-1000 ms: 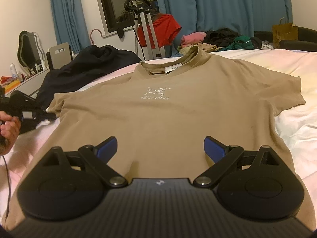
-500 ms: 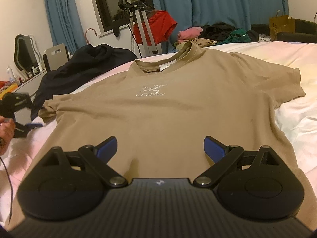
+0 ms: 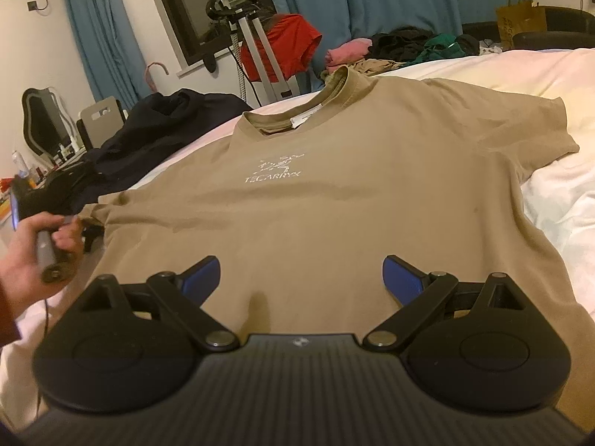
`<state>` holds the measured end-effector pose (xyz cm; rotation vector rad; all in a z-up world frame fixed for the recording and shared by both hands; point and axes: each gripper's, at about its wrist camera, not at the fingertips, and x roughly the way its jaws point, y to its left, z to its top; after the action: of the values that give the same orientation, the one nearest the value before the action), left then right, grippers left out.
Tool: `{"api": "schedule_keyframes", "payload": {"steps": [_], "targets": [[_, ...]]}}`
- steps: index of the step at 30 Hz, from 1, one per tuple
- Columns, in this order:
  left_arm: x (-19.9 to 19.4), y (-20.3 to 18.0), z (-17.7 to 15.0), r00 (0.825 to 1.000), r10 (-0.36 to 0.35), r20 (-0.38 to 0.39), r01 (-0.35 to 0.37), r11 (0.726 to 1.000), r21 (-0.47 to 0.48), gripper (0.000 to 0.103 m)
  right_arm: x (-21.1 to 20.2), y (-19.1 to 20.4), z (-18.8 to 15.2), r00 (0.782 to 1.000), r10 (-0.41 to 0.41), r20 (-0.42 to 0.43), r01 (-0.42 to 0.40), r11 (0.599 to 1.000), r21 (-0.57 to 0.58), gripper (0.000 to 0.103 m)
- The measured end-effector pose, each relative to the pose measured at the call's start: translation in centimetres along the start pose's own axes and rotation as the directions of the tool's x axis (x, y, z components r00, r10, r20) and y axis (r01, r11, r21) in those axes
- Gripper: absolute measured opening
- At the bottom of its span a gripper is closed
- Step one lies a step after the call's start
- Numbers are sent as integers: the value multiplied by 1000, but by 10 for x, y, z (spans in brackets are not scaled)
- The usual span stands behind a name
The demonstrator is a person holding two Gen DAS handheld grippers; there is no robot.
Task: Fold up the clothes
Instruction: 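Fold the held side edge over toward the shirt's center, then open the left tool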
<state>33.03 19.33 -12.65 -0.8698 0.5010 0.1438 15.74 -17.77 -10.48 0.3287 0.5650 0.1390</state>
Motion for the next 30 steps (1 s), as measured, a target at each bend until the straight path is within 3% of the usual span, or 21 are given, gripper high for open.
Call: {"api": "schedule_keyframes", "payload": {"steps": [2, 4, 5, 6, 10, 13, 18, 21, 25, 26, 28, 29, 30], "targets": [[10, -15, 1, 999, 49, 21, -51, 993, 109, 60, 3, -2, 2, 1000, -1, 4, 1, 1000, 12, 96], [16, -25, 2, 994, 105, 28, -108, 979, 172, 42, 2, -5, 4, 1000, 2, 12, -2, 1000, 28, 96], [19, -30, 3, 991, 133, 30, -137, 971, 198, 21, 1, -6, 5, 1000, 3, 16, -4, 999, 35, 96], [20, -38, 3, 988, 148, 43, -154, 958, 242, 9, 1, -7, 6, 1000, 4, 21, -5, 999, 43, 96], [6, -88, 1, 977, 153, 147, -203, 872, 445, 6, -6, -12, 12, 999, 7, 47, -11, 997, 74, 96], [-12, -141, -13, 975, 103, 199, -197, 815, 545, 6, -12, -17, 16, 998, -5, 61, -1, 995, 97, 96], [-19, -233, -70, 989, 26, 144, -118, 725, 678, 6, -17, -33, 20, 997, -37, 66, 25, 985, 168, 96], [-6, -275, -119, 996, 12, 87, -72, 672, 737, 6, -21, -42, 22, 996, -56, 67, 41, 977, 210, 96], [25, -299, -179, 999, 24, 30, -38, 639, 768, 7, -22, -56, 23, 993, -87, 78, 66, 969, 240, 96], [31, -298, -189, 1000, 23, 4, -18, 646, 763, 13, -21, -58, 22, 993, -91, 80, 70, 968, 241, 96], [42, -291, -205, 998, 12, -62, 38, 670, 741, 37, -20, -63, 20, 991, -100, 84, 77, 967, 242, 96], [46, -286, -209, 997, 14, -81, 50, 679, 732, 56, -17, -64, 19, 991, -101, 83, 78, 968, 240, 96], [49, -280, -209, 996, 20, -91, 52, 687, 725, 66, -14, -65, 19, 992, -101, 81, 80, 968, 237, 96]]}}
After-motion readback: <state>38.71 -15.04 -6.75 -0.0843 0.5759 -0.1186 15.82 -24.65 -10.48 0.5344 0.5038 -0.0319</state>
